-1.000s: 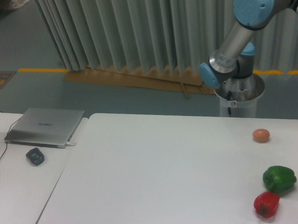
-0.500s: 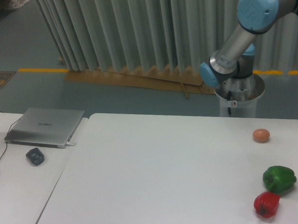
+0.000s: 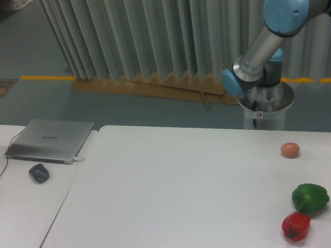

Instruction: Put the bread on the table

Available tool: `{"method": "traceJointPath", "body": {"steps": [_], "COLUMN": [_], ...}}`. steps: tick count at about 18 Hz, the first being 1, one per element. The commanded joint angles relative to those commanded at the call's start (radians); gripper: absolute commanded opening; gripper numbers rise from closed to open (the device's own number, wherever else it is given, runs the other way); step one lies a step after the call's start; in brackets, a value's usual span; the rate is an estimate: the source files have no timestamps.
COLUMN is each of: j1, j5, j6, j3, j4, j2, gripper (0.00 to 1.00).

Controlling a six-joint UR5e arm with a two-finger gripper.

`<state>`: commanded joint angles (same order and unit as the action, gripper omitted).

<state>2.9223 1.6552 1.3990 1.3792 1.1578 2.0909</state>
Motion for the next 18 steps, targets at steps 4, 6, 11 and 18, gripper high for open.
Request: {"method": "traceJointPath", "body": {"steps": [4, 6, 11, 18], "j1": [-0.043, -0.075, -0.179, -0.327], "j5": [-0.046, -0.072, -0.166, -0.16], "j6": [-0.119, -0.173, -0.382, -0.471], "j3": [-0.028, -0.028, -0.037, -0.016], "j4": [0.144, 0.193, 0.229, 0.091], "j2": [-0.075, -0.107, -0.153, -0.098], "gripper": [0.27, 0.27, 0.27, 0.27]}}
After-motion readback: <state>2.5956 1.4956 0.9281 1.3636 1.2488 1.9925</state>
